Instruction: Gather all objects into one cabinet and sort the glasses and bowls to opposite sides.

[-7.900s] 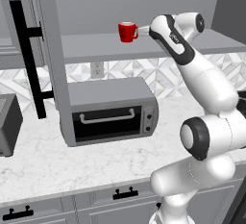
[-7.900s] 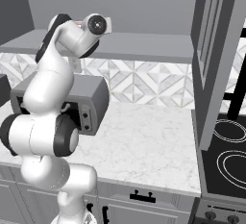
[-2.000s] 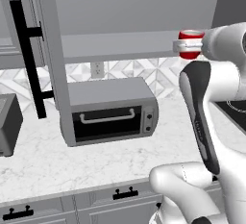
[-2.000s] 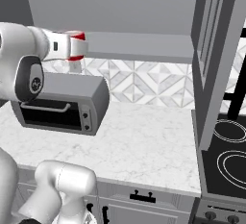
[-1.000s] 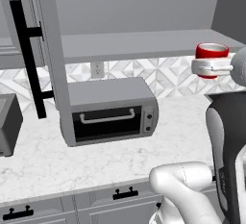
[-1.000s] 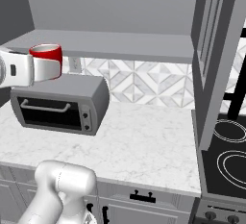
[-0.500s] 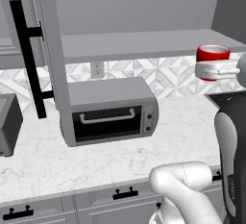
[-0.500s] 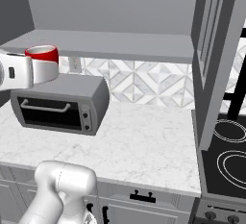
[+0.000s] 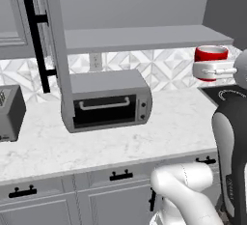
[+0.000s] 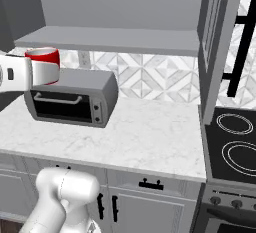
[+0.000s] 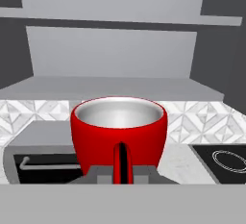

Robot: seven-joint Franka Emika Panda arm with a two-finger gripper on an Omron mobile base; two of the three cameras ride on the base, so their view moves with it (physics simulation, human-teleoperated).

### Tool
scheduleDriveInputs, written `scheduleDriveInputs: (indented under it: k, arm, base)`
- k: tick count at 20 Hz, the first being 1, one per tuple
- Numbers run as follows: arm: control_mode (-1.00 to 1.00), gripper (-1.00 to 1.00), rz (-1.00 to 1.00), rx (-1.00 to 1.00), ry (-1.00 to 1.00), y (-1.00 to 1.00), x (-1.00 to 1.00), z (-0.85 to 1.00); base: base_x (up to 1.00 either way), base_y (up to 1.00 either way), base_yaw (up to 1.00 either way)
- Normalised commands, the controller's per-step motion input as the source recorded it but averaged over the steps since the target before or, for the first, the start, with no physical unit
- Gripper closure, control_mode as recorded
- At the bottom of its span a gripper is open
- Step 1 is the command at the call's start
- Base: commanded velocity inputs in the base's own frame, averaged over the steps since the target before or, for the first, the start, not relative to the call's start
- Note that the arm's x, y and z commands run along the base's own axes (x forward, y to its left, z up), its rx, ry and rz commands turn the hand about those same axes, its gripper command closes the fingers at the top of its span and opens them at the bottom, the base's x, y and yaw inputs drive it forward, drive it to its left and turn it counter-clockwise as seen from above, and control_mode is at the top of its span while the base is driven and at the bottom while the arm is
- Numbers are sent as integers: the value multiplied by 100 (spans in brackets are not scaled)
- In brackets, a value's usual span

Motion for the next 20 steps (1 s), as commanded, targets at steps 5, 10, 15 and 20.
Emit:
scheduleDriveInputs:
  k: [5,10,15,20]
  arm:
    - [100,100,0,0,0,0,0,0]
    - [100,100,0,0,0,0,0,0]
    - [100,100,0,0,0,0,0,0]
    - [100,100,0,0,0,0,0,0]
  base:
    - [-100,-19,-3]
    - [-87,-6,-40]
    - [-38,0,-88]
    - [-21,0,-97]
